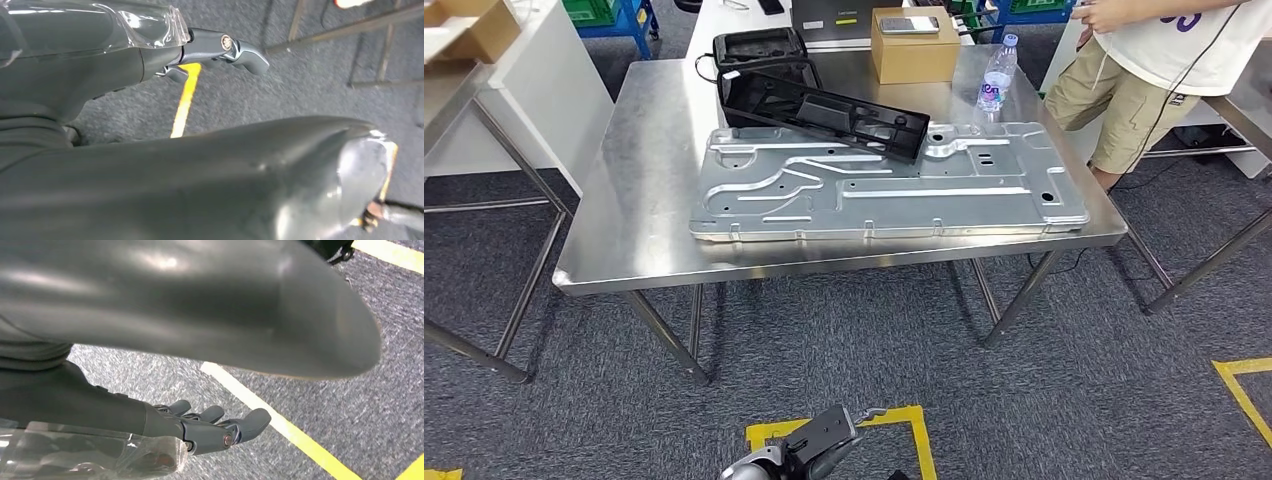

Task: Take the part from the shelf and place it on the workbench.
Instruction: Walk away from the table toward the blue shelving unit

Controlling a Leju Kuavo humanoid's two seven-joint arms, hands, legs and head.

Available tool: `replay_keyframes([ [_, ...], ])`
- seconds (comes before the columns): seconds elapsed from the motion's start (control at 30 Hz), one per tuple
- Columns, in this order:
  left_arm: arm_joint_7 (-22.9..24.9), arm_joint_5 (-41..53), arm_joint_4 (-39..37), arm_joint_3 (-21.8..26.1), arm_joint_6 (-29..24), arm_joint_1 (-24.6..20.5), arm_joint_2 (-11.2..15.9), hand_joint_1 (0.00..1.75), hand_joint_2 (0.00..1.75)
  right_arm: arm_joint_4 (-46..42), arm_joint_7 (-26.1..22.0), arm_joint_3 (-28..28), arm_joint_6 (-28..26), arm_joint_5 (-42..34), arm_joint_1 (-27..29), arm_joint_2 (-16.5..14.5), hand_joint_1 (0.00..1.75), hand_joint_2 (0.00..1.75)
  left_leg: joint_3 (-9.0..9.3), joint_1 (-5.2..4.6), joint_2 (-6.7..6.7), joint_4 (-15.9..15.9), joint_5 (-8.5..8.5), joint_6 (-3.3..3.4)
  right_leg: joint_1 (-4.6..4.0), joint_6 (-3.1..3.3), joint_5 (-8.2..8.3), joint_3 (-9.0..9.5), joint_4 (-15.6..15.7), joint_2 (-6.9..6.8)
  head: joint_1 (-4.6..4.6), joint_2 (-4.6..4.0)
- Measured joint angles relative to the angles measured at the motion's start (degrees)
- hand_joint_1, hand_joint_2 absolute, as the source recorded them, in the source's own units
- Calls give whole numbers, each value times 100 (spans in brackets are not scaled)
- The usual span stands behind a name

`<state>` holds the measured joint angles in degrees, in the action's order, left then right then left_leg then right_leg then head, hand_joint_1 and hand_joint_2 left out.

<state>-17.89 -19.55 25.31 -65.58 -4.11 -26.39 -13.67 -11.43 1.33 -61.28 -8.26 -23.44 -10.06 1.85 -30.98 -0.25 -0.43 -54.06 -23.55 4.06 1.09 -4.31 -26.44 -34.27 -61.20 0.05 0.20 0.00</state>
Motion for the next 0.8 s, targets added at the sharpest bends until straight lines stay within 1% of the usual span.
replay_keyframes([
  [0.03,20,13,-37,13,-70,2,2,0,0,0,0,4,0,1,-8,0,0,0,-12,-11,-3,-19,-10,-21,-1,18,123,171,361,4,-2,0],
  [0.07,46,22,-74,27,-141,3,6,0,0,0,0,8,0,1,-12,0,0,0,-29,-24,-4,-34,-15,-46,-7,39,180,269,585,8,-4,0],
  [0.1,80,29,-111,41,-209,8,13,0,0,0,0,11,0,0,-11,1,0,0,-47,-32,-2,-43,-14,-72,-21,69,176,292,661,13,-6,0],
  [0.17,167,48,-182,68,-328,29,32,0,0,0,0,16,0,-1,-2,2,0,0,-75,-14,1,-61,-22,-129,-31,147,193,271,673,15,-8,0],
  [0.2,216,59,-217,81,-378,44,46,0,0,0,-1,19,0,-2,-1,2,0,0,-110,0,4,-133,-80,-161,-32,186,205,269,680,13,-11,0],
  [0.23,266,72,-250,93,-417,59,65,0,0,0,-3,23,0,-3,-2,2,0,0,-188,12,5,-309,-199,-193,-28,225,218,267,689,10,-16,0],
  [0.27,321,80,-283,104,-447,75,89,0,0,0,-5,27,0,-4,-4,1,0,0,-319,23,7,-610,-373,-222,-24,255,228,263,695,6,-21,-1],
  [0.33,423,87,-353,122,-491,126,160,0,0,0,-10,32,0,-9,3,1,0,0,-682,30,8,-1434,-747,-264,-30,284,235,248,693,3,-31,-1],
  [0.37,479,87,-390,130,-515,166,201,0,0,0,-11,34,0,-14,12,1,0,0,-820,32,8,-1740,-842,-278,-33,288,237,242,693,2,-32,-1],
  [0.4,533,87,-425,137,-545,212,246,0,0,0,-11,37,0,-21,23,1,0,0,-864,35,9,-1840,-836,-284,-34,289,238,239,692,3,-33,0],
  [0.43,586,87,-459,145,-578,256,289,0,0,0,-13,42,0,-31,33,1,0,0,-791,38,9,-1696,-727,-285,-33,289,238,240,691,5,-33,0],
  [0.47,641,88,-489,155,-611,291,326,0,0,0,-15,50,0,-40,40,0,0,0,-617,41,10,-1342,-548,-279,-32,288,238,244,690,6,-34,0],
  [0.5,718,89,-517,167,-650,319,365,0,0,0,-17,59,0,-50,44,-1,0,0,-394,43,12,-890,-360,-266,-35,283,238,246,689,6,-34,0],
  [0.53,811,87,-546,180,-688,343,402,0,0,0,-20,69,0,-56,46,-2,0,0,-205,36,11,-492,-221,-247,-47,270,234,243,681,7,-36,0],
  [0.57,910,81,-575,195,-718,374,440,0,0,0,-22,79,0,-61,46,-2,0,0,-80,30,11,-220,-137,-225,-59,252,235,239,677,7,-32,0],
  [0.6,1007,67,-605,211,-742,418,487,0,0,0,-25,87,0,-67,51,-3,0,0,-25,19,9,-89,-110,-201,-69,229,237,233,675,8,-28,0],
  [0.67,1138,24,-666,243,-767,530,587,0,0,0,-36,106,0,-79,68,-2,0,0,-16,9,9,-56,-92,-139,-65,175,238,224,674,10,-21,0],
  [0.7,1180,0,-693,257,-781,583,637,0,0,0,-42,115,0,-89,78,-2,0,0,-8,11,10,-43,-75,-102,-54,150,198,210,638,11,-20,0],
  [0.73,1217,-23,-718,272,-795,628,684,0,0,0,-50,124,0,-99,87,-2,0,0,0,18,11,-29,-54,-65,-45,126,91,158,505,12,-15,0],
  [0.77,1246,-52,-740,290,-807,670,727,0,0,0,-58,128,0,-107,94,-2,0,0,7,28,14,-16,-36,-35,-38,108,-84,52,242,12,-8,0],
  [0.8,1272,-83,-761,310,-816,713,773,0,0,0,-67,132,0,-113,102,-3,0,0,2,25,15,-17,-30,-21,-33,93,-295,-97,-133,12,1,0],
])
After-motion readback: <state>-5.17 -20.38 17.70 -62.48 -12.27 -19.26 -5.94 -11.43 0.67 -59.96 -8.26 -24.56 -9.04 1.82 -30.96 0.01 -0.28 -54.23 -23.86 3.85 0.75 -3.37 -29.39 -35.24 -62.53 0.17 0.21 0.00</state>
